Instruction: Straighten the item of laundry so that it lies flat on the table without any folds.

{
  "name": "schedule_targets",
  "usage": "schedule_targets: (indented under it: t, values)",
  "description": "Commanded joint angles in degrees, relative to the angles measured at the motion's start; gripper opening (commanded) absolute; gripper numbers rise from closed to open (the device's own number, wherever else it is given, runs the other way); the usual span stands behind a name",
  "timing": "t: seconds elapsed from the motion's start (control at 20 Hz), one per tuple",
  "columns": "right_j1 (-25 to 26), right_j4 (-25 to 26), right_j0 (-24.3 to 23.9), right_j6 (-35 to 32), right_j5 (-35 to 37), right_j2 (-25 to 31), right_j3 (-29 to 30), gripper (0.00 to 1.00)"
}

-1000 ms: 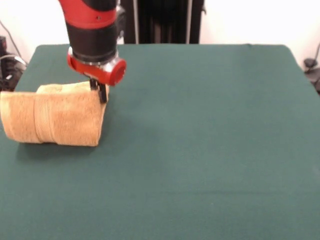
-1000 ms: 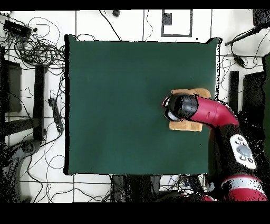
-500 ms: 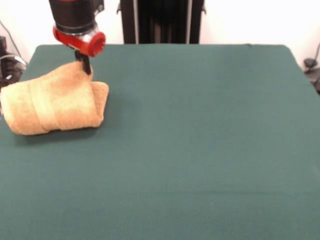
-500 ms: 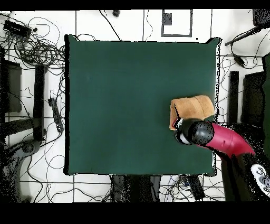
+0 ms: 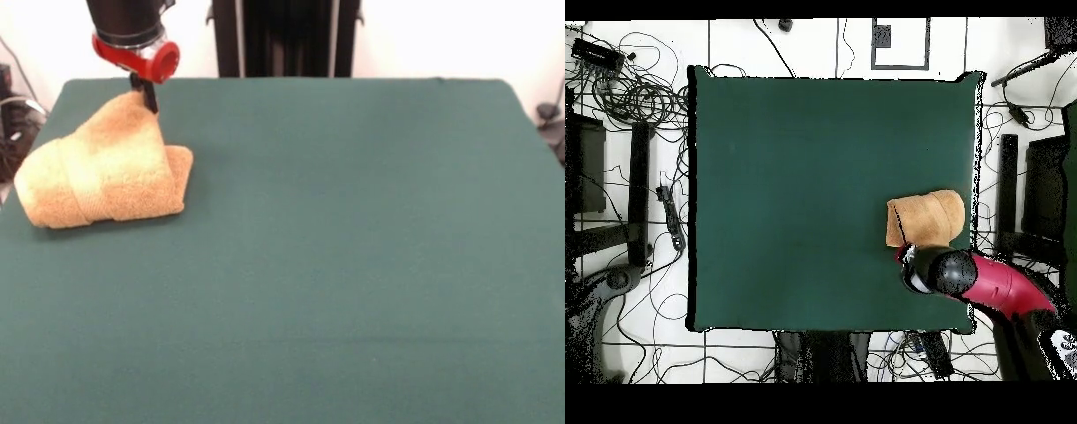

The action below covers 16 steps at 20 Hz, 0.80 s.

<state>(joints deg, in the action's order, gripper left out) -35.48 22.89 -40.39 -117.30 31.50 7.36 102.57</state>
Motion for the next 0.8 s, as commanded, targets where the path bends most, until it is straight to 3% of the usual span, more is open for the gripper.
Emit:
schedule_targets:
  t: [0.05,0.35,0.8]
  values:
    - [1.9,3.0,2.1,8.0,2.4,8.4,3.9,0.00]
    - [7.6,6.3,2.6,12.5,6.6,8.9,-6.5,0.00]
    - [17.2,4.5,1.5,16.7,19.1,11.3,-25.3,0.00]
